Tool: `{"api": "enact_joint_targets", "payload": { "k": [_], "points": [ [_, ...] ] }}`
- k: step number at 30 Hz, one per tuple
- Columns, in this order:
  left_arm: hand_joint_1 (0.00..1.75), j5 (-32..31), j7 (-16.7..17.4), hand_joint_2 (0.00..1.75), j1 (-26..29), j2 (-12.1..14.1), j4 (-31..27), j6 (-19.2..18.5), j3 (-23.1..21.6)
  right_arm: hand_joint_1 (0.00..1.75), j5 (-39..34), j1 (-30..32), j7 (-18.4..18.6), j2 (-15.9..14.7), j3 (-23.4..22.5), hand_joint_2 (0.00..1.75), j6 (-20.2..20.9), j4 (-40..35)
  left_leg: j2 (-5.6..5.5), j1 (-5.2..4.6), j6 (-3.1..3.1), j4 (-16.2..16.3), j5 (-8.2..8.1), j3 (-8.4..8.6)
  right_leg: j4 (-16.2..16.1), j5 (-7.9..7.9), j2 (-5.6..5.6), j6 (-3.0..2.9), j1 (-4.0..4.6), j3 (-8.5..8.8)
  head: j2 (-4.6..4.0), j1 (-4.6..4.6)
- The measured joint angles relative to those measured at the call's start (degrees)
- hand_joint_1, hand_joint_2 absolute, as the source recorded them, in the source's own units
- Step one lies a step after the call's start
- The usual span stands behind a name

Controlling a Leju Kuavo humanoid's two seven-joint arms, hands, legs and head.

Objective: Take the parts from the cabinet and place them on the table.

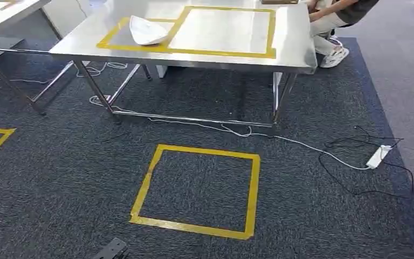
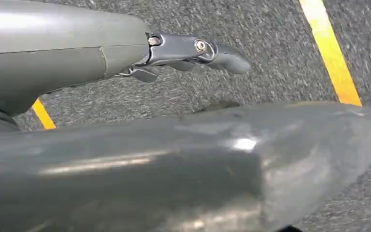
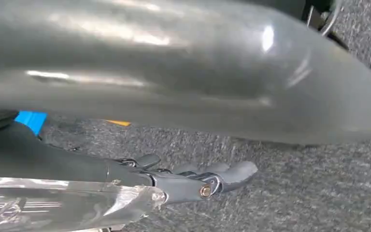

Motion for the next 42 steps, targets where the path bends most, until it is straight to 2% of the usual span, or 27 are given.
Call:
{"api": "enact_joint_targets", "payload": {
  "k": [4,5,6,7,10,11,12,13,16,17,18,19,21,22,23,25,26,27,31,32,34,36,37,38,40,41,42],
  "points": [
    [0.00,-0.02,-0.02,0.00,-0.03,0.02,0.00,0.13,0.00,0.00,0.35,0.04,-0.45,0.00,-0.13,0.00,0.02,0.06,0.39,0.11,-0.31,-0.01,0.00,0.02,0.06,0.02,0.44,-0.40,0.07,-0.26,0.00,0.04],
    [0.00,-0.17,-0.02,0.00,-0.06,0.17,0.00,0.39,0.00,0.00,0.87,-0.01,-1.37,0.02,-0.39,0.00,0.11,0.09,-1.97,0.45,-1.07,1.10,-1.70,-0.46,-0.16,0.69,1.52,-1.40,-0.20,-0.08,0.02,-0.11],
    [0.00,-0.35,-0.04,0.00,0.27,0.24,0.00,0.44,0.00,0.00,1.49,-0.18,-2.16,0.02,-0.55,0.00,0.44,0.09,-4.71,0.30,-0.91,16.23,-9.94,-6.98,-0.13,1.32,3.77,-2.21,0.09,-1.02,0.02,-0.31],
    [0.00,-0.52,0.22,0.00,0.35,0.28,0.00,0.41,0.00,0.00,1.84,-0.16,-2.38,0.02,-0.74,0.00,0.50,0.09,-4.79,0.24,-0.67,19.00,-10.16,-8.40,-0.10,1.50,5.08,-2.09,0.21,-1.26,0.00,-0.31],
    [0.00,-0.70,0.59,0.00,0.27,0.31,0.00,0.39,0.00,0.00,2.51,-0.16,-3.01,0.02,-0.87,0.00,0.94,0.09,-6.14,0.27,0.09,8.19,-3.38,-2.82,-0.09,1.81,7.77,-1.69,0.21,-1.24,0.00,-0.33],
    [0.00,-0.70,0.61,0.00,0.26,0.33,0.00,0.37,0.00,0.00,2.56,-0.18,-3.08,0.02,-0.87,0.00,1.01,0.09,-8.41,0.39,0.28,3.55,-1.70,-0.38,-0.09,1.93,8.52,-1.47,0.10,-1.28,0.00,-0.31],
    [0.00,-0.72,0.63,0.00,0.28,0.31,0.00,0.37,0.00,0.00,2.56,-0.27,-3.10,0.02,-0.87,0.00,1.01,0.07,-10.90,0.58,0.55,0.94,-2.21,0.73,0.34,1.87,9.21,-1.05,0.54,-1.68,0.00,-0.35],
    [0.00,-0.72,0.74,0.00,0.23,0.31,0.00,0.37,0.00,0.00,2.58,-0.31,-3.17,0.00,-0.87,0.00,1.05,0.07,-10.22,0.65,0.30,0.98,-2.25,0.50,0.37,2.03,9.94,-0.77,0.35,-2.02,0.02,-0.26],
    [0.00,-0.79,0.92,0.00,0.02,0.05,0.00,0.37,0.00,0.00,2.95,-0.23,-3.23,-0.09,-1.09,0.00,1.01,0.07,-8.15,0.56,1.44,0.71,-1.80,0.48,-0.41,2.74,11.89,0.53,-0.11,-2.87,0.00,-0.35],
    [0.00,-0.81,1.03,0.00,-0.15,0.21,-0.04,0.37,0.02,0.00,3.17,-0.25,-3.13,-0.17,-1.22,0.00,0.94,0.07,-7.31,0.59,1.76,0.60,-1.65,0.48,0.33,2.17,9.75,0.62,0.04,-3.00,0.00,-0.18],
    [0.00,-0.85,1.03,0.00,-0.16,0.17,-0.04,0.42,0.02,0.00,3.41,-0.28,-2.77,-0.17,-1.38,0.00,0.77,0.07,-6.65,0.52,2.29,0.60,-1.69,0.45,3.05,-0.07,6.09,0.87,0.24,-4.34,0.00,0.50],
    [0.00,-0.92,1.05,0.00,-0.03,0.20,-0.04,0.42,0.02,0.00,3.49,-0.30,-2.69,-0.17,-1.42,0.00,0.61,0.07,-5.83,0.35,2.37,0.62,-1.73,0.45,7.37,-2.65,4.11,1.16,0.21,-6.25,0.00,0.66],
    [0.00,-1.05,1.18,0.00,0.41,0.24,-0.04,0.41,0.04,0.00,3.61,-0.35,-2.49,-0.17,-1.68,0.00,0.42,0.07,-3.93,0.03,2.46,0.66,-1.77,0.41,16.74,-6.71,2.68,1.43,0.07,-10.40,0.00,0.66],
    [0.00,-1.18,1.20,0.00,0.45,0.24,-0.04,0.42,0.07,0.00,3.69,-0.29,-2.23,-0.17,-1.94,0.00,0.26,0.07,-3.01,-0.06,2.46,0.67,-1.77,0.42,18.57,-6.97,2.54,1.49,0.04,-11.04,0.00,0.61],
    [0.00,-1.20,1.20,0.00,0.40,0.22,-0.04,0.41,0.07,0.00,3.78,-0.25,-2.16,-0.17,-2.12,0.00,0.13,0.09,-2.30,-0.10,2.46,0.67,-1.79,0.45,17.58,-6.02,2.47,1.47,0.04,-10.26,0.00,0.63],
    [0.00,-1.22,1.20,0.00,0.21,0.15,-0.04,0.39,0.13,0.00,4.08,-0.28,-2.10,-0.17,-2.43,0.00,-0.09,0.07,-0.77,-0.14,2.33,0.67,-1.92,0.72,7.81,-1.40,1.56,1.15,0.10,-4.57,0.00,0.63],
    [0.00,-1.22,1.25,0.00,0.14,0.09,-0.04,0.39,0.22,0.00,4.17,-0.30,-2.10,-0.17,-2.45,0.00,-0.11,0.07,-0.13,-0.16,2.14,0.68,-2.03,0.99,2.14,0.48,-0.38,0.95,0.18,-1.07,0.02,0.66],
    [0.00,-1.22,1.33,0.00,0.13,0.11,-0.04,0.39,0.41,0.00,4.26,-0.47,-2.08,-0.15,-2.45,0.00,-0.13,0.09,0.31,-0.65,1.81,0.76,-2.23,1.21,-0.03,-0.08,-3.02,0.40,0.56,-0.02,0.00,0.64],
    [0.00,-1.40,1.38,0.00,-0.17,-0.11,-0.04,0.39,0.83,0.00,4.55,-0.71,-2.10,-0.15,-2.78,0.00,-0.17,0.09,2.49,-0.45,0.40,0.43,-2.16,1.68,-0.13,0.57,-0.08,-1.05,0.83,-0.97,0.00,0.41],
    [0.00,-1.63,1.46,0.00,-0.24,-0.11,-0.09,0.44,0.87,0.00,4.65,-0.71,-2.10,-0.07,-2.95,0.00,-0.24,0.07,1.77,-0.14,-0.09,0.74,-2.63,1.62,-0.65,1.15,0.73,-1.55,0.23,-0.41,0.00,0.37],
    [0.00,-1.83,1.64,0.00,-0.19,-0.11,-0.09,0.52,0.98,0.00,4.81,-1.10,-2.18,0.00,-3.23,0.00,-0.39,0.07,-3.31,-0.11,-0.43,6.35,-7.03,-0.74,-0.73,1.71,2.03,-2.05,0.10,-0.88,0.00,0.00],
    [0.00,-1.92,1.81,0.00,0.08,-0.20,-0.09,0.52,1.01,0.00,4.92,-1.24,-2.21,0.00,-3.34,0.00,-0.44,0.07,-4.72,-0.11,-0.58,16.10,-11.37,-5.21,-0.72,1.93,3.70,-2.14,0.09,-1.25,0.00,-0.15],
    [0.00,-1.99,1.92,0.00,0.26,-0.20,-0.09,0.52,1.03,0.00,4.94,-1.21,-2.18,0.00,-3.47,0.00,-0.46,0.07,-4.85,-0.11,-0.61,19.31,-11.91,-6.91,-0.71,2.03,4.76,-2.04,0.10,-1.35,0.00,-0.13],
    [0.00,-1.99,1.99,0.00,0.32,-0.20,-0.09,0.55,1.03,0.00,4.96,-1.21,-2.18,0.00,-3.56,0.00,-0.50,0.07,-4.96,-0.11,-0.58,18.99,-10.81,-6.91,-0.70,2.12,5.68,-1.90,0.07,-1.35,0.00,-0.13],
    [0.00,-1.99,2.08,0.00,0.22,-0.15,-0.09,0.57,1.03,0.00,4.98,-1.20,-2.18,0.00,-3.74,0.00,-0.50,0.07,-5.43,-0.01,-0.43,11.72,-5.71,-3.72,-0.68,2.30,7.52,-1.58,-0.11,-1.28,0.00,-0.13],
    [0.00,-1.99,2.08,0.00,0.19,-0.15,-0.09,0.57,1.03,0.00,4.98,-1.20,-2.18,0.02,-3.76,0.00,-0.50,0.07,-6.86,0.21,-0.51,6.32,-3.14,-1.15,-0.65,2.41,8.37,-1.27,-0.26,-1.27,0.00,-0.15],
    [0.00,-1.99,2.08,0.00,0.21,-0.20,-0.09,0.57,1.03,0.00,5.00,-1.24,-2.21,0.02,-3.78,0.00,-0.50,0.07,-11.16,0.85,-0.81,2.58,-2.15,0.55,-0.56,2.50,9.06,-0.90,-0.25,-1.54,0.02,-0.28]
  ]
}}
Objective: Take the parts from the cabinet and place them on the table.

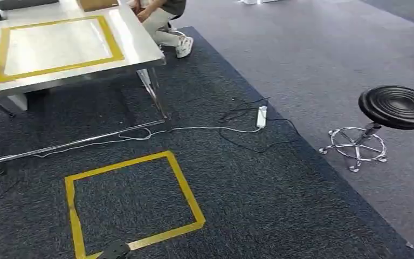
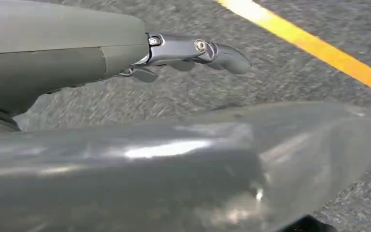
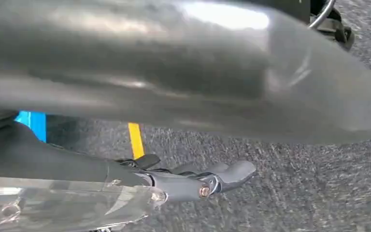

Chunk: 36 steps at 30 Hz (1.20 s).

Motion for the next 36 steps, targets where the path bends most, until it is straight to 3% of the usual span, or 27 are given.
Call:
{"api": "enact_joint_targets", "payload": {
  "k": [1,4,5,6,7,8,9,10,11,12,14,15,16,17,20,21,22,23,25,26,27,29,30,31,35,36],
  "points": [
    [0.00,0.00,0.00,0.00,0.00,-0.07,0.00,-0.02,0.00,0.00,0.00,-0.22,0.00,-0.02,-0.04,0.00,0.00,0.00,-0.99,0.30,0.35,-1.96,-0.32,0.25,1.01,-0.19,0.93,0.40,0.40,-0.65,-0.02,-0.22],
    [0.00,-0.09,0.07,0.00,-0.10,-0.22,0.00,0.00,0.02,0.00,0.07,-0.11,0.04,-0.02,-0.24,0.00,-0.09,0.00,1.27,-0.27,1.72,-1.21,-0.27,0.04,-0.03,0.56,3.04,1.61,-0.14,-1.78,0.00,0.00],
    [0.00,-0.13,0.07,0.00,-0.20,-0.26,0.00,0.00,0.02,0.00,0.07,-0.12,0.04,-0.07,-0.35,0.00,-0.11,0.00,2.47,0.07,2.34,-1.48,0.11,0.03,0.23,0.65,2.97,1.89,-0.27,-1.85,0.00,0.02],
    [0.00,-0.18,0.07,0.00,-0.33,-0.18,-0.07,0.02,0.04,0.00,0.11,-0.13,0.15,-0.07,-0.44,0.00,-0.13,0.00,3.11,-0.09,2.73,-1.48,0.18,0.07,1.73,-0.46,-1.29,1.90,0.14,-2.48,0.00,0.22],
    [0.00,-0.15,0.07,0.00,-0.28,-0.24,-0.07,0.04,0.07,0.00,0.11,-0.19,0.07,-0.07,-0.46,0.00,-0.17,0.00,4.03,-0.32,3.07,-1.48,0.09,0.10,5.60,-3.05,-4.48,2.06,0.21,-4.30,0.00,0.67],
    [0.00,-0.18,0.07,0.00,-0.11,-0.22,-0.07,0.02,0.09,0.00,0.11,-0.36,0.07,-0.07,-0.44,0.00,-0.17,0.00,5.03,-0.51,3.19,-1.47,0.04,0.11,10.47,-5.65,-5.75,2.20,0.15,-6.59,0.00,0.70],
    [0.00,-0.20,0.07,0.00,0.10,-0.24,-0.07,0.02,0.11,0.00,0.11,-0.40,0.11,-0.07,-0.46,0.00,-0.17,0.00,6.08,-0.67,3.24,-1.47,0.01,0.07,15.32,-7.80,-6.31,2.26,0.12,-8.82,0.00,0.67],
    [0.00,-0.20,0.07,0.00,0.22,-0.24,-0.07,0.02,0.15,0.00,0.11,-0.39,0.11,-0.07,-0.46,0.00,-0.17,0.00,7.08,-0.78,3.25,-1.45,0.00,0.03,18.78,-9.02,-6.47,2.30,0.12,-10.34,0.00,0.70],
    [0.00,-0.24,0.07,0.00,0.21,-0.29,-0.07,0.02,0.20,0.00,0.11,-0.38,0.11,-0.07,-0.52,0.00,-0.22,0.00,8.13,-0.86,3.24,-1.44,0.00,0.02,19.46,-8.75,-6.48,2.29,0.12,-10.43,0.00,0.65],
    [0.00,-0.24,0.07,0.00,0.10,-0.37,-0.07,0.02,0.22,0.00,0.11,-0.38,0.09,-0.07,-0.57,0.00,-0.22,0.00,8.98,-0.91,3.23,-1.44,-0.02,0.05,17.18,-7.26,-6.61,2.19,0.14,-8.93,0.00,0.70],
    [0.00,-0.24,0.07,0.00,-0.10,-0.57,-0.07,0.02,0.26,0.00,0.11,-0.39,0.11,-0.09,-0.61,0.00,-0.24,0.00,10.40,-0.94,2.96,-1.44,-0.19,0.34,6.90,-3.09,-7.99,1.86,0.20,-2.68,0.00,0.67],
    [0.00,-0.26,0.07,0.00,-0.18,-0.59,-0.09,0.04,0.28,0.00,0.11,-0.40,0.09,-0.09,-0.61,0.00,-0.24,0.00,10.90,-1.19,2.69,-1.36,-0.34,0.71,1.97,-2.06,-11.73,1.68,0.37,0.62,0.00,0.72],
    [0.00,-0.28,0.07,0.00,-0.07,-0.66,-0.15,0.04,0.31,0.00,0.11,-0.63,0.11,-0.09,-0.61,0.00,-0.24,0.00,11.54,-1.60,2.20,-1.24,-0.71,0.74,1.13,-2.30,-12.58,1.31,0.46,0.90,0.00,0.81],
    [0.00,-0.35,0.07,0.00,-0.08,-0.68,-0.15,0.04,0.35,0.00,0.09,-0.70,0.04,-0.07,-0.61,0.00,-0.22,0.00,11.86,-1.57,1.90,-1.27,-0.66,0.90,1.12,-2.13,-11.37,0.92,0.52,0.59,0.00,0.52],
    [0.00,-0.50,0.09,0.00,-0.33,-1.05,-0.24,0.04,0.39,0.00,0.11,-0.66,0.13,-0.07,-0.79,0.00,-0.33,0.00,13.96,-1.31,0.81,-1.55,-0.75,1.29,0.98,-1.81,-9.33,-0.26,0.82,-0.04,0.00,0.63],
    [0.00,-0.61,0.09,0.00,-0.41,-1.09,-0.28,0.07,0.39,0.00,0.13,-0.66,0.20,0.02,-0.85,0.00,-0.42,-0.02,11.70,-0.98,0.38,-0.84,-1.54,1.07,0.64,-1.41,-8.52,-0.54,0.47,0.25,0.00,0.41],
    [0.00,-0.72,0.09,0.00,-0.41,-1.14,-0.35,0.07,0.46,0.00,0.17,-0.69,0.20,0.02,-0.87,0.00,-0.46,-0.02,8.95,-0.96,0.29,1.65,-3.62,0.05,0.57,-1.15,-7.93,-0.89,0.35,0.14,0.00,0.21],
    [0.00,-0.79,0.13,0.00,-0.27,-1.29,-0.35,0.07,0.55,0.00,0.17,-0.74,0.20,0.02,-0.87,0.00,-0.46,-0.09,7.30,-0.96,0.21,6.28,-6.30,-2.01,0.57,-0.97,-7.11,-1.16,0.31,-0.07,0.00,0.06],
    [0.00,-0.94,0.18,0.00,0.08,-1.38,-0.35,0.07,0.90,0.00,0.20,-0.72,0.24,0.02,-0.94,0.00,-0.46,-0.09,6.33,-0.96,0.13,14.61,-9.47,-6.17,0.59,-0.85,-5.26,-1.32,0.40,-0.30,0.00,0.02],
    [0.00,-0.94,0.26,0.00,0.31,-1.40,-0.35,0.04,1.01,0.00,0.22,-0.71,0.28,0.02,-0.96,0.00,-0.46,-0.09,6.17,-0.96,0.07,15.93,-9.18,-7.11,0.60,-0.79,-4.31,-1.24,0.39,-0.34,0.00,-0.05],
    [0.00,-0.94,0.37,0.00,0.41,-1.40,-0.35,0.04,1.14,0.00,0.26,-0.70,0.28,0.02,-0.98,0.00,-0.46,-0.09,6.10,-0.95,0.09,14.94,-7.69,-6.94,0.62,-0.74,-3.37,-1.16,0.36,-0.31,0.00,-0.03],
    [0.00,-0.94,0.37,0.00,0.19,-1.40,-0.48,0.04,1.38,0.00,0.55,-0.70,0.39,0.02,-1.05,0.00,-0.48,-0.09,5.24,-0.72,0.12,6.92,-2.06,-3.64,0.74,-0.60,-1.51,-0.81,0.16,-0.28,0.00,-0.03],
    [0.00,-0.94,0.37,0.00,0.12,-1.40,-0.50,0.04,1.42,0.00,0.63,-0.70,0.46,0.02,-1.05,0.00,-0.48,-0.09,3.47,-0.43,0.09,2.49,-0.07,-1.60,0.80,-0.54,-0.80,-0.54,0.06,-0.34,0.00,-0.05],
    [0.00,-0.94,0.39,0.00,0.04,-1.47,-0.50,0.04,1.44,0.00,0.68,-0.74,0.46,0.02,-1.05,0.00,-0.50,-0.11,0.21,-0.16,0.06,-0.73,0.05,-0.44,1.25,-0.67,-0.09,-0.02,0.40,-0.65,0.00,-0.14],
    [0.00,-0.96,0.48,0.00,-0.09,-1.68,-0.66,0.04,1.49,0.00,0.85,-0.58,0.46,0.00,-1.16,0.00,-0.52,-0.22,2.46,-0.42,1.72,-1.02,0.02,-0.34,0.52,-0.28,2.26,1.39,-0.18,-1.70,0.00,-0.14],
    [0.00,-0.96,0.48,0.00,-0.29,-1.71,-0.72,0.04,1.51,0.00,0.87,-0.63,0.46,-0.07,-1.16,0.00,-0.52,-0.22,3.47,-0.19,2.28,-1.33,0.44,-0.33,1.24,-0.43,0.98,1.51,-0.12,-1.80,0.00,-0.11]
  ]
}}
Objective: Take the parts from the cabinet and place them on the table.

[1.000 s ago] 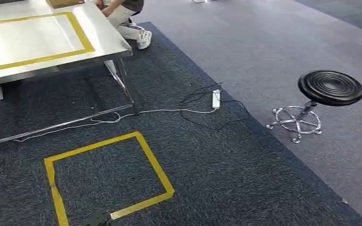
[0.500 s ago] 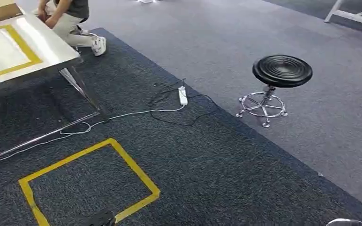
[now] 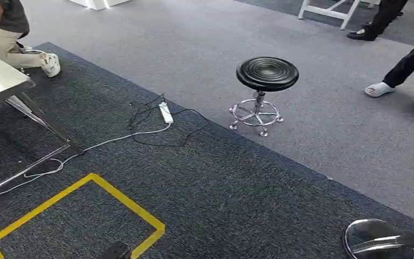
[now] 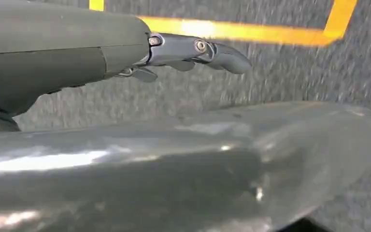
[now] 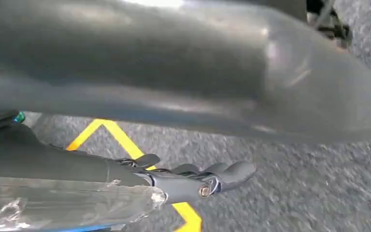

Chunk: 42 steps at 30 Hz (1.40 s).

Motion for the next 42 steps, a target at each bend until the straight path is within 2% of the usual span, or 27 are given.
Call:
{"api": "enact_joint_targets", "payload": {
  "k": [1,2,4,5,6,8,9,10,15,17,19,20,21,23,24,25,26,27,30,32,34,36,38,39,40,41,42],
  "points": [
    [0.00,0.00,0.00,0.00,-0.07,-0.02,-0.09,0.02,0.00,0.00,0.07,-0.06,0.07,0.00,-0.04,0.00,0.00,0.00,0.54,-0.11,0.44,0.00,0.00,-0.01,2.53,-1.97,-3.75,0.09,0.39,-1.18,0.00,0.46],
    [0.00,0.00,0.00,0.00,0.06,-0.09,-0.11,0.02,0.02,0.00,0.09,-0.10,0.05,0.00,0.00,0.00,-0.04,-0.02,1.34,-0.29,0.60,0.00,-0.04,0.01,6.54,-4.51,-5.68,0.28,0.41,-3.06,0.00,0.70],
    [0.00,0.00,0.00,0.00,0.53,-0.09,-0.13,0.02,0.02,0.00,0.09,-0.06,0.07,0.00,-0.04,0.00,-0.04,-0.02,3.28,-0.58,0.75,0.03,-0.16,0.02,16.08,-8.92,-7.16,0.43,0.29,-7.52,0.00,0.70],
    [0.00,0.00,0.00,0.00,0.63,-0.09,-0.13,0.02,0.04,0.00,0.09,-0.06,0.07,0.00,-0.04,0.00,-0.07,-0.02,4.22,-0.65,0.74,0.04,-0.20,0.01,18.43,-9.41,-7.36,0.49,0.27,-8.61,0.00,0.66],
    [0.00,0.00,0.00,0.00,0.60,-0.11,-0.13,0.02,0.04,0.00,0.09,-0.06,0.07,0.00,-0.04,0.00,-0.07,-0.02,5.08,-0.65,0.70,0.05,-0.27,0.07,17.60,-8.43,-7.46,0.51,0.26,-8.08,0.00,0.68],
    [0.00,0.00,0.00,0.00,0.40,-0.15,-0.13,0.02,0.04,0.00,0.09,-0.07,0.07,-0.02,-0.07,0.00,-0.07,-0.04,6.60,-0.59,0.38,0.10,-0.59,0.44,8.99,-4.05,-8.44,0.47,0.23,-3.20,0.00,0.68],
    [0.00,0.00,0.00,0.00,0.37,-0.17,-0.13,0.02,0.04,0.00,0.09,-0.08,0.07,-0.02,-0.07,0.00,-0.07,-0.07,7.16,-0.54,0.11,0.12,-0.79,0.77,3.66,-2.03,-10.17,0.49,0.23,-0.08,0.00,0.72],
    [0.00,0.00,0.00,0.00,0.42,-0.09,-0.22,0.02,0.04,0.00,0.11,-0.12,0.07,0.02,-0.02,0.00,-0.07,-0.07,7.66,-0.93,-0.34,0.17,-1.10,0.94,0.52,-1.91,-12.69,0.37,0.43,1.48,0.00,0.85],
    [0.00,0.00,0.00,0.00,-0.06,-0.24,-0.26,0.02,0.07,0.00,0.15,-0.08,0.07,0.07,-0.04,0.00,-0.07,-0.13,9.59,-0.74,-2.03,0.01,-1.57,1.50,0.41,-1.06,-9.09,-1.67,0.38,1.04,0.00,0.48],
    [0.00,0.00,0.00,0.00,-0.08,-0.22,-0.28,0.02,0.11,0.00,0.28,-0.15,0.11,0.11,-0.07,0.00,-0.09,-0.13,4.34,-0.62,-2.23,5.31,-5.43,-0.68,0.37,-0.83,-7.95,-2.26,0.32,0.87,0.00,0.28],
    [0.00,0.00,0.02,0.00,0.17,-0.31,-0.28,-0.02,0.28,0.00,0.42,-0.14,0.20,0.11,-0.07,0.00,-0.15,-0.13,2.94,-0.64,-2.20,15.45,-9.90,-5.70,0.38,-0.69,-6.36,-2.60,0.45,0.58,0.00,0.20],
    [0.00,0.02,0.11,0.00,0.32,-0.31,-0.28,-0.07,0.31,0.00,0.46,-0.13,0.26,0.11,-0.09,0.00,-0.15,-0.13,2.82,-0.65,-2.12,18.69,-10.57,-7.56,0.38,-0.65,-5.51,-2.65,0.52,0.46,0.00,0.17],
    [0.00,0.04,0.18,0.00,0.42,-0.31,-0.28,-0.09,0.35,0.00,0.50,-0.13,0.28,0.11,-0.09,0.00,-0.15,-0.13,2.69,-0.70,-1.99,18.96,-9.55,-8.05,0.38,-0.60,-4.44,-2.61,0.54,0.42,0.00,0.17],
    [0.00,0.04,0.20,0.00,0.32,-0.31,-0.30,-0.09,0.50,0.00,0.57,-0.13,0.16,0.11,-0.09,0.00,-0.07,-0.15,2.26,-0.71,-1.62,12.62,-4.68,-5.51,0.40,-0.43,-2.57,-2.35,0.48,0.48,0.00,0.17],
    [0.00,0.04,0.24,0.00,0.24,-0.26,-0.31,-0.15,0.63,0.00,0.59,-0.15,0.09,0.11,-0.09,0.00,0.13,-0.15,1.17,-0.66,-1.46,7.36,-1.96,-3.02,0.40,-0.33,-1.69,-2.17,0.40,0.52,0.00,0.17],
    [0.00,0.04,0.37,0.00,0.22,-0.22,-0.31,-0.46,0.87,0.00,0.63,-0.15,0.07,0.13,-0.11,0.00,0.37,-0.15,-1.94,-0.42,-1.39,3.11,-0.50,-1.02,0.40,-0.19,-0.98,-1.91,0.27,0.42,0.00,0.15],
    [0.00,0.02,0.37,0.00,0.21,-0.22,-0.31,-0.81,1.01,0.00,0.74,-0.23,0.15,0.13,-0.09,0.00,0.46,-0.15,-3.28,-0.27,-1.32,0.37,-0.89,-0.26,1.06,-0.35,-0.20,-1.50,0.74,0.04,0.00,0.13],
    [0.00,0.02,0.37,0.00,0.08,-0.20,-0.31,-1.07,1.05,0.00,0.85,-0.16,0.78,0.13,-0.11,0.00,0.57,-0.17,-2.48,-0.39,-1.49,0.84,-0.90,-0.43,0.63,-0.16,0.26,-1.23,0.56,-0.22,0.00,0.26],
    [0.00,-0.11,-0.35,0.00,-0.12,-0.22,-0.31,-0.59,1.07,0.00,1.36,-0.05,3.22,0.09,-0.28,0.00,0.96,-0.17,-0.63,-0.43,-0.17,0.32,-0.36,-0.33,0.06,0.38,1.86,0.09,0.10,-0.88,0.00,0.15],
    [0.00,-0.11,-0.42,0.00,-0.22,-0.09,-0.31,-0.22,1.11,0.00,1.49,-0.17,3.67,0.07,-0.35,0.00,1.05,-0.17,0.79,-0.67,0.57,0.19,-0.27,-0.19,4.26,-2.59,-5.08,0.17,0.53,-2.69,0.00,0.83],
    [0.00,-0.15,-0.42,0.00,0.15,-0.09,-0.31,-0.22,1.22,0.00,1.51,-0.16,3.74,0.07,-0.35,0.00,1.03,-0.17,2.68,-0.97,0.81,0.21,-0.44,-0.10,13.81,-7.47,-7.15,0.51,0.42,-7.14,0.00,0.79],
    [0.00,-0.26,0.94,0.00,0.26,-0.13,-0.31,-0.17,1.29,0.00,1.79,-0.15,3.47,0.07,-0.39,0.00,0.53,-0.15,4.62,-1.03,0.77,0.24,-0.53,-0.09,18.83,-8.76,-7.36,0.72,0.42,-9.47,0.00,0.83],
    [0.00,-0.33,2.07,0.00,0.03,-0.31,-0.31,-0.09,1.35,0.00,2.36,-0.15,3.41,0.07,-0.39,0.00,0.57,-0.17,6.17,-1.03,0.52,0.25,-0.76,0.16,13.22,-5.30,-7.79,0.71,0.42,-6.20,0.00,0.88],
    [0.00,-0.31,2.38,0.00,-0.07,-0.50,-0.31,-0.05,1.38,0.00,2.56,-0.16,3.58,0.06,-0.39,0.00,0.78,-0.17,6.95,-1.02,0.35,0.26,-0.99,0.47,7.14,-2.76,-8.88,0.59,0.41,-2.69,0.00,0.85],
    [0.00,-0.24,2.69,0.00,-0.15,-0.63,-0.33,-0.02,1.40,0.00,2.71,-0.17,3.67,0.07,-0.37,0.00,0.96,-0.17,7.52,-1.09,0.01,0.30,-1.23,0.86,2.14,-1.18,-11.44,0.51,0.46,0.44,0.00,0.90],
    [0.00,-0.13,2.97,0.00,-0.21,-0.66,-0.33,0.04,1.46,0.00,2.80,-0.21,3.78,0.11,-0.31,0.00,1.03,-0.13,7.95,-1.69,-0.44,0.50,-1.65,0.96,0.95,-1.51,-13.26,0.05,0.63,1.30,0.00,0.82],
    [0.00,-0.13,3.08,0.00,-0.23,-0.77,-0.33,0.04,1.57,0.00,2.82,-0.23,3.78,0.11,-0.26,0.00,1.03,-0.13,8.37,-1.63,-0.66,0.44,-1.66,1.16,0.85,-1.31,-12.02,-0.42,0.65,1.11,0.00,0.44]
  ]
}}
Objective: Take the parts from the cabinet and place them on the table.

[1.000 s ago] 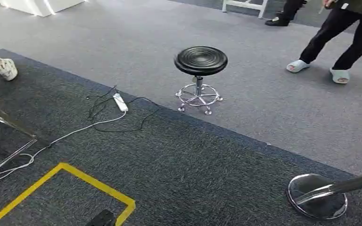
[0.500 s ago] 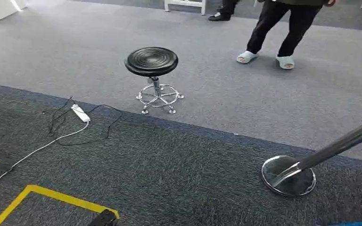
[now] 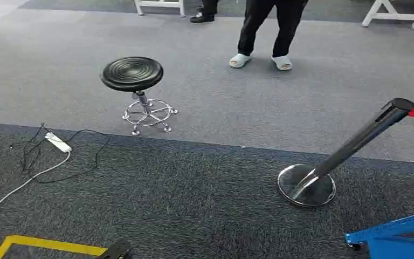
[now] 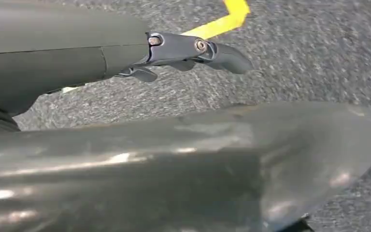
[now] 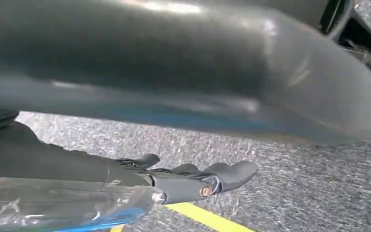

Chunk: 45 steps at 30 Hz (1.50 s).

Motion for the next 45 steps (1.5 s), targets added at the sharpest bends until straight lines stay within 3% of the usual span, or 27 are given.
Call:
{"api": "enact_joint_targets", "payload": {
  "k": [3,5,6,8,9,12,13,14,15,16,18,19,20,21,23,24,26,27,28,29,34,36,38,40,41,43,45],
  "points": [
    [0.00,-0.04,0.22,0.00,-0.30,-0.42,-0.07,0.00,0.07,0.00,0.05,0.04,0.15,0.00,-0.02,0.00,-0.11,0.02,1.80,0.25,-0.94,-0.28,-0.11,0.38,-0.04,0.14,1.98,-1.02,0.28,-0.71,0.00,0.06],
    [0.00,-0.33,0.22,0.00,-0.49,-0.57,-0.09,0.02,0.09,0.00,0.15,0.00,0.15,0.04,-0.09,0.00,-0.28,0.02,-3.28,0.60,-1.60,2.54,-2.60,-0.75,-0.36,0.60,3.44,-1.73,-0.18,-0.64,0.00,-0.26],
    [0.00,-0.48,0.22,0.00,-0.39,-0.68,-0.09,0.02,0.13,0.00,0.15,-0.07,0.13,0.04,-0.09,0.00,-0.35,0.02,-4.69,0.60,-1.66,6.72,-4.97,-2.64,-0.36,0.65,4.12,-1.91,-0.22,-0.70,0.00,-0.35],
    [0.00,-0.83,0.22,0.00,-0.08,-0.76,-0.09,0.24,0.15,0.00,0.18,-0.05,0.15,0.04,-0.11,0.00,-0.42,0.02,-5.45,0.59,-1.67,16.23,-8.69,-7.40,-0.36,0.66,5.86,-2.12,-0.15,-0.76,0.00,-0.37],
    [0.00,-1.12,0.22,0.00,0.10,-0.81,-0.09,0.33,0.15,0.00,0.18,-0.04,0.15,0.04,-0.13,0.00,-0.44,0.02,-5.55,0.58,-1.59,18.39,-8.73,-8.84,-0.35,0.68,6.84,-2.13,-0.13,-0.77,0.00,-0.44],
    [0.00,-1.68,0.22,0.00,0.05,-0.90,-0.11,0.72,0.15,0.00,0.07,-0.04,0.13,0.04,-0.22,0.00,-0.59,0.04,-6.28,0.72,-1.30,10.32,-2.03,-5.92,-0.34,0.85,9.65,-1.84,-0.26,-0.63,0.00,-0.44],
    [0.00,-1.77,0.20,0.00,-0.01,-0.92,-0.11,0.79,0.15,0.00,0.00,-0.05,0.11,0.04,-0.24,0.00,-0.63,0.04,-7.94,0.93,-1.28,4.78,0.69,-3.39,-0.34,0.94,10.52,-1.61,-0.37,-0.62,0.00,-0.42],
    [0.00,-1.90,0.20,0.00,0.01,-0.94,-0.13,0.81,0.15,0.00,-0.04,-0.08,0.13,0.07,-0.26,0.00,-0.70,0.04,-11.34,1.18,-1.28,1.34,0.99,-2.02,-0.23,1.02,11.25,-1.18,-0.21,-0.80,0.00,-0.46],
    [0.00,-1.92,0.17,0.00,-0.03,-1.11,-0.13,0.79,0.15,0.00,-0.13,-0.11,0.11,0.04,-0.26,0.00,-0.74,0.04,-11.13,1.40,-1.10,0.31,0.61,-1.75,0.07,0.97,12.14,-0.85,-0.11,-1.23,0.00,-0.37],
    [0.00,-1.95,0.15,1.75,-0.02,-1.11,-0.22,0.81,0.15,0.00,-0.20,-0.07,0.13,0.04,-0.33,0.00,-0.76,0.02,-10.69,1.16,-0.87,0.37,0.61,-1.84,-0.32,1.23,12.52,-0.40,-0.30,-1.45,0.00,-0.35],
    [0.00,0.99,0.13,1.75,-0.11,-1.36,-0.33,0.79,0.70,0.00,-0.94,0.01,0.15,0.04,-0.55,0.00,-1.05,0.09,-9.47,0.88,0.05,0.24,0.93,-1.74,-1.01,1.71,13.83,0.58,-0.71,-2.01,0.00,-0.44],
    [0.00,3.03,0.04,0.00,-0.38,-1.68,-0.46,0.61,1.62,0.00,-1.47,-0.01,0.15,-0.02,-0.66,0.00,-1.27,0.22,-8.44,1.17,0.66,-0.22,1.33,-1.69,-0.46,1.50,12.74,0.66,-0.70,-2.09,0.00,-0.46],
    [0.00,3.61,0.02,0.00,-0.56,-1.94,-0.70,0.33,2.63,0.00,-1.81,-0.03,0.22,-0.02,-0.81,0.00,-1.74,0.50,-8.00,1.02,0.99,-0.28,1.32,-1.66,1.43,0.00,8.48,0.66,-0.20,-2.91,0.00,0.13],
    [0.00,2.62,0.04,0.00,-0.40,-1.97,-0.92,0.11,2.82,0.00,-2.03,-0.13,0.13,-0.02,-0.81,0.00,-2.01,0.61,-7.15,0.81,1.30,-0.28,1.27,-1.62,5.29,-2.53,6.25,0.81,-0.19,-4.78,0.00,0.48],
    [0.00,-1.52,0.44,0.00,0.21,-1.71,-0.98,-0.66,2.31,0.00,-1.97,-0.13,-0.32,-0.04,-0.81,0.00,-1.82,0.66,-5.30,0.49,1.50,-0.26,1.11,-1.51,14.52,-6.87,4.87,0.91,-0.26,-9.01,0.00,0.48],
    [0.00,-3.18,0.99,0.00,0.53,-1.46,-0.98,-1.05,1.81,0.00,-1.64,-0.11,-1.07,-0.04,-0.83,0.00,-1.62,0.66,-4.34,0.42,1.53,-0.23,1.05,-1.50,17.25,-7.62,4.70,0.96,-0.25,-10.25,0.00,0.46],
    [0.00,-4.11,2.01,0.00,0.96,-1.09,-0.98,-1.29,0.57,0.00,-0.81,-0.10,-4.06,-0.07,-0.79,0.00,-1.97,0.46,-2.57,0.36,1.37,-0.21,0.85,-1.33,14.49,-5.23,4.54,0.91,-0.24,-8.58,0.00,0.46],
    [0.00,-3.80,2.01,0.00,1.01,-0.85,-0.98,-1.27,0.46,0.00,-0.65,-0.10,-5.23,-0.07,-0.81,0.00,-1.99,0.13,-1.77,0.36,1.22,-0.20,0.68,-1.06,9.13,-2.64,3.99,0.77,-0.23,-5.52,0.00,0.46],
    [0.00,-3.25,1.61,0.00,1.05,-0.57,-0.98,-1.29,0.46,0.00,-0.65,-0.11,-5.73,-0.07,-0.81,0.00,-1.90,-0.07,-1.17,0.36,1.01,-0.19,0.45,-0.73,3.85,-0.59,2.67,0.63,-0.22,-2.42,0.00,0.50],
    [0.00,-2.41,0.88,0.00,1.11,-0.07,-1.01,-1.59,0.48,0.00,-0.68,-0.12,-5.77,-0.04,-0.81,0.00,-1.75,-0.20,-0.74,0.18,0.71,-0.17,0.21,-0.35,0.04,-0.17,-1.24,0.31,0.07,-0.29,0.00,0.52],
    [0.00,7.74,-4.18,0.00,1.18,3.11,-1.01,-6.43,4.18,0.00,-2.14,-0.03,-5.33,-0.02,-0.96,0.00,-2.54,-0.26,1.61,0.39,-1.26,-0.27,-0.51,0.27,-0.48,0.43,2.29,-1.70,0.27,-0.20,0.00,0.26],
    [0.00,8.79,-4.44,0.00,1.08,4.00,-1.01,-7.61,5.55,0.00,-2.29,-0.07,-5.33,0.11,-1.05,0.00,-2.95,-0.24,-3.98,0.57,-1.71,3.92,-3.64,-1.29,-0.55,0.70,3.50,-2.22,-0.05,-0.36,0.00,-0.20],
    [0.00,10.76,-4.00,0.00,1.55,5.18,-0.98,-8.70,7.35,0.00,0.05,-0.04,-5.20,0.11,-0.59,0.00,-3.56,-0.24,-5.41,0.62,-1.92,13.99,-8.20,-6.30,-0.55,0.81,5.38,-2.42,-0.13,-0.64,0.00,-0.33],
    [0.00,11.52,-2.86,0.00,1.94,6.36,-0.94,-8.72,8.94,0.00,3.42,-0.04,-5.90,0.09,0.59,0.00,-4.20,-0.37,-5.53,0.66,-1.97,18.10,-8.52,-8.94,-0.55,0.96,7.40,-2.41,-0.15,-0.81,0.00,-0.35],
    [0.00,11.54,-2.62,0.00,1.97,7.08,-0.94,-8.72,9.46,0.00,4.28,-0.08,-6.21,0.07,1.03,0.00,-4.20,-0.48,-5.65,0.71,-1.95,16.55,-6.68,-8.49,-0.55,1.03,8.30,-2.31,-0.20,-0.78,0.00,-0.37],
    [0.00,11.54,-2.34,0.00,1.86,8.26,-0.94,-8.72,10.05,0.00,4.77,-0.13,-6.43,0.07,1.53,0.00,-4.20,-0.68,-6.69,1.00,-1.99,7.07,-0.86,-4.28,-0.53,1.20,10.05,-1.90,-0.47,-0.69,0.00,-0.35],
    [0.00,11.54,-2.27,0.00,1.83,8.63,-0.94,-8.74,10.58,0.00,4.85,-0.22,-6.58,-0.04,1.99,0.00,-4.20,-0.94,-12.05,1.85,-2.25,-0.44,0.46,-0.97,0.08,1.17,11.45,-1.10,-0.10,-1.25,0.00,-1.03]
  ]
}}
